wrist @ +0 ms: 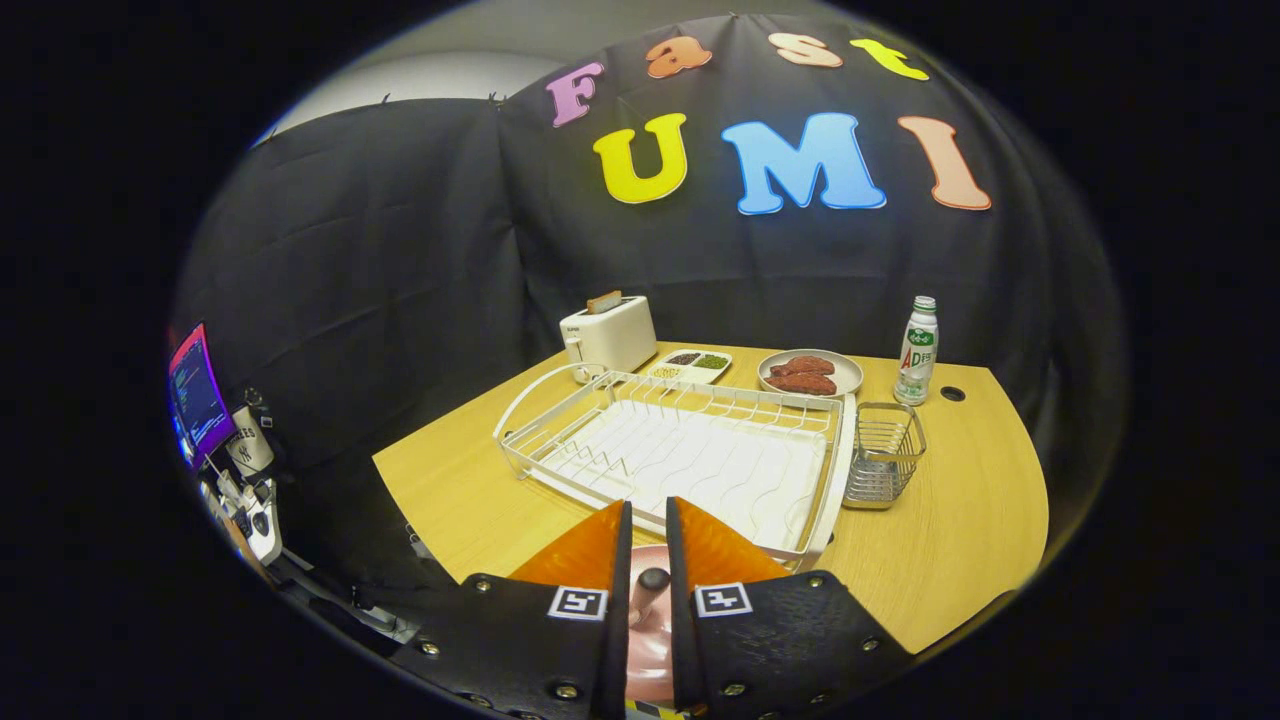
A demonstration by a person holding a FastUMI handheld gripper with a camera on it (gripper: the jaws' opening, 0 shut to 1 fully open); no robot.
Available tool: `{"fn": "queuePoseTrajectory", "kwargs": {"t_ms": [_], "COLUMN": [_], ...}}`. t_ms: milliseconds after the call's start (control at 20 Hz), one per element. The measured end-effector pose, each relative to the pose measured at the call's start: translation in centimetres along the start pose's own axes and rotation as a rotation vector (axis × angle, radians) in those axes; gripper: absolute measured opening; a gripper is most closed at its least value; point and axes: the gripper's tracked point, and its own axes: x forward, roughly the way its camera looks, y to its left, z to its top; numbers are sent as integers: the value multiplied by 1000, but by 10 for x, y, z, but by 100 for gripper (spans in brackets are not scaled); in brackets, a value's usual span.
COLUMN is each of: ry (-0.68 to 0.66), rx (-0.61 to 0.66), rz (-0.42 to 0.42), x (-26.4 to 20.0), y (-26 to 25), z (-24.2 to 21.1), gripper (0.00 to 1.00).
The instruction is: Take the plate from the dish rack, then take the spoon from the basket and place it into the plate.
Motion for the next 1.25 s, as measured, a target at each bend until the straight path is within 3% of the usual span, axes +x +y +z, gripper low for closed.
{"fn": "queuePoseTrajectory", "kwargs": {"t_ms": [350,550,700,900,1050,1250], "ry": [-52,-156,-258,-372,-408,-464], "rx": [11,13,9,-22,-31,-12], "rz": [-16,-52,-116,-263,-362,-433], "x": [-7,-23,-43,-78,-103,-131], "y": [-4,-13,-34,-80,-112,-145], "z": [21,53,86,135,171,215], "gripper": [17,18,18,18,17,17]}}
